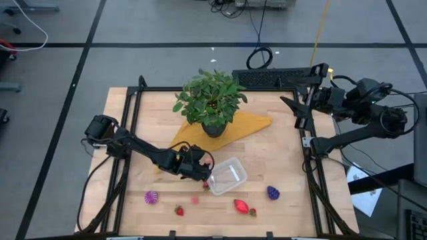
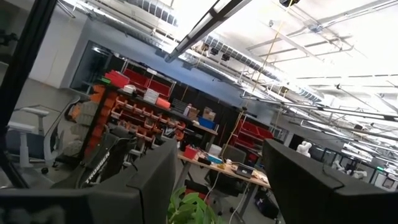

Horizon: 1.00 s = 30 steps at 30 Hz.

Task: Pick and placing Produce into tupperware
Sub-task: Put the top lychee into the transparent bin

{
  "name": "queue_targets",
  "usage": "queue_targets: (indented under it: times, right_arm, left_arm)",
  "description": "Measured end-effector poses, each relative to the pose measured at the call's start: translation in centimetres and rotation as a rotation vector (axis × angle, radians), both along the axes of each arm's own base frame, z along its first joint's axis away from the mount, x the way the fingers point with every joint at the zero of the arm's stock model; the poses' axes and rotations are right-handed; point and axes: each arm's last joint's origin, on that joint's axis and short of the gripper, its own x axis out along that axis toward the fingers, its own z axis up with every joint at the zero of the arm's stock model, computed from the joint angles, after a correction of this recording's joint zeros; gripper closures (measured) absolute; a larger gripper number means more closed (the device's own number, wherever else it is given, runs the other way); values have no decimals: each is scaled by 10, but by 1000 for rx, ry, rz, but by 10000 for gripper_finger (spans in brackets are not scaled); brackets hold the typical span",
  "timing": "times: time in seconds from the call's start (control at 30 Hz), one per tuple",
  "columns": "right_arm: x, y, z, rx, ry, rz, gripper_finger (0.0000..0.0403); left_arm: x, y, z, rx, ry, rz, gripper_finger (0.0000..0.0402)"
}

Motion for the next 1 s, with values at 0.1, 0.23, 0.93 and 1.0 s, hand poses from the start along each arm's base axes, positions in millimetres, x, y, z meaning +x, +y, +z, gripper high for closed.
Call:
queue_targets:
  times: [0.1, 0.23, 0.93, 1.0]
  right_arm:
    - [0, 0, 0, 0, 1, 0, 174]
    - [2, 0, -1, 0, 5, 0, 174]
    - [12, 1, -4, -3, 32, 0, 174]
    - [12, 1, -4, -3, 32, 0, 174]
  left_arm:
    - [0, 0, 0, 2, 4, -5, 108]
    - [2, -1, -5, 0, 9, -7, 108]
    - [7, -2, -14, -28, 23, -46, 108]
    - [7, -2, -14, -25, 24, -50, 108]
